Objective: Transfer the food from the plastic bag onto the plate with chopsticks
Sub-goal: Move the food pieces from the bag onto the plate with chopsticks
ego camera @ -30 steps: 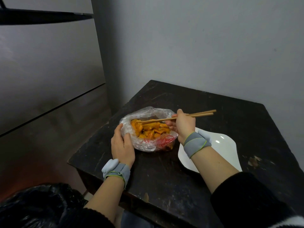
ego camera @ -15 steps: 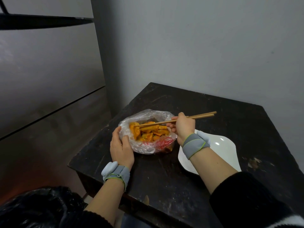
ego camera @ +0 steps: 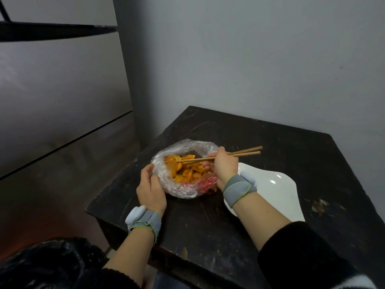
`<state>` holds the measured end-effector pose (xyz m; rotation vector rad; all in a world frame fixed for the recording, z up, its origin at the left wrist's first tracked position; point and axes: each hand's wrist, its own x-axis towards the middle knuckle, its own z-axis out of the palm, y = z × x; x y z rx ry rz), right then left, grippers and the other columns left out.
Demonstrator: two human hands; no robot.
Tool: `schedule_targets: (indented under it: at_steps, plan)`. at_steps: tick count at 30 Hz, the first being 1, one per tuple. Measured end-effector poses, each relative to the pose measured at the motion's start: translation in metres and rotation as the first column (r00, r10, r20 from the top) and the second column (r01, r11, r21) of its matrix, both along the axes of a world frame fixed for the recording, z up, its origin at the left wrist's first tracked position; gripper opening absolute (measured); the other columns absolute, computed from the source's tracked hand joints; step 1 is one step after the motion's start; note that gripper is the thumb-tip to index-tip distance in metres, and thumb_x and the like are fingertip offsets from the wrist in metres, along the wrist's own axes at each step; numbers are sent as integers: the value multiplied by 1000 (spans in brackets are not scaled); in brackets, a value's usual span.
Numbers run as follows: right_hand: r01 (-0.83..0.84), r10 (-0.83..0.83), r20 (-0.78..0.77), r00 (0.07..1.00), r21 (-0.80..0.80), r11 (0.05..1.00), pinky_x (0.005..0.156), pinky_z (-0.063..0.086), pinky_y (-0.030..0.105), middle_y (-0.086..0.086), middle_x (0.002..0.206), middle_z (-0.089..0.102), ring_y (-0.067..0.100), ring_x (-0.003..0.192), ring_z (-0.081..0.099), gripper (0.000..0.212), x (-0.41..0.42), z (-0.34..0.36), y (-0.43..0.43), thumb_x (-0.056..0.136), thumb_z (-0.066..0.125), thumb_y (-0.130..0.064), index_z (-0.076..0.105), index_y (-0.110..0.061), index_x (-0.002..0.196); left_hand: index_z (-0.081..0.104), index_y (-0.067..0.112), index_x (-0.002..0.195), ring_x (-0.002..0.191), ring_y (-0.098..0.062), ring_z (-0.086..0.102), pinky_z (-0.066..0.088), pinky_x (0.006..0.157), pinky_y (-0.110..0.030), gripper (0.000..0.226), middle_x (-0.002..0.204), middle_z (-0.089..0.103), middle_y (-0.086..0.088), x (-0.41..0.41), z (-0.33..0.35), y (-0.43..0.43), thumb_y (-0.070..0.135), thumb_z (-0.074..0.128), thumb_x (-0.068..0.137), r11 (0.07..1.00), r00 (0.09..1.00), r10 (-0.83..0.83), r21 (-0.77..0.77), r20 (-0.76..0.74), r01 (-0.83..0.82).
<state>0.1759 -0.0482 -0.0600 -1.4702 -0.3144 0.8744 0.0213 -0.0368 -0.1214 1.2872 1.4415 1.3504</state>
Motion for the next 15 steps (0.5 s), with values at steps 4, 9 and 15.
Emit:
schedule_targets:
  at_steps: [4,9,15]
  plan:
    - [67,-66,-55,996,20,998,34,42,19,5,35,55,13,30,52,42,2,-5,2,102,38,-28,55,-5,70,51,18,125,97,-11,50,35,82,-24,35,112,56,2,0,-2,1,12,36,94,1000,1000,-17,11,10,17]
    - [141,-140,-37,989,9,990,30,37,17,5,34,53,15,29,49,38,13,-4,-1,101,39,-25,53,-5,71,51,17,124,97,-13,51,35,82,-26,34,112,58,1,1,-3,2,12,37,94,1000,1000,-4,17,10,3]
    - [144,-141,-53,989,62,988,33,43,19,15,55,57,13,31,52,37,20,1,-8,102,40,-21,53,-3,72,51,19,124,96,-14,53,36,82,-27,33,106,56,4,1,-2,2,15,39,94,1000,1000,-9,24,2,9]
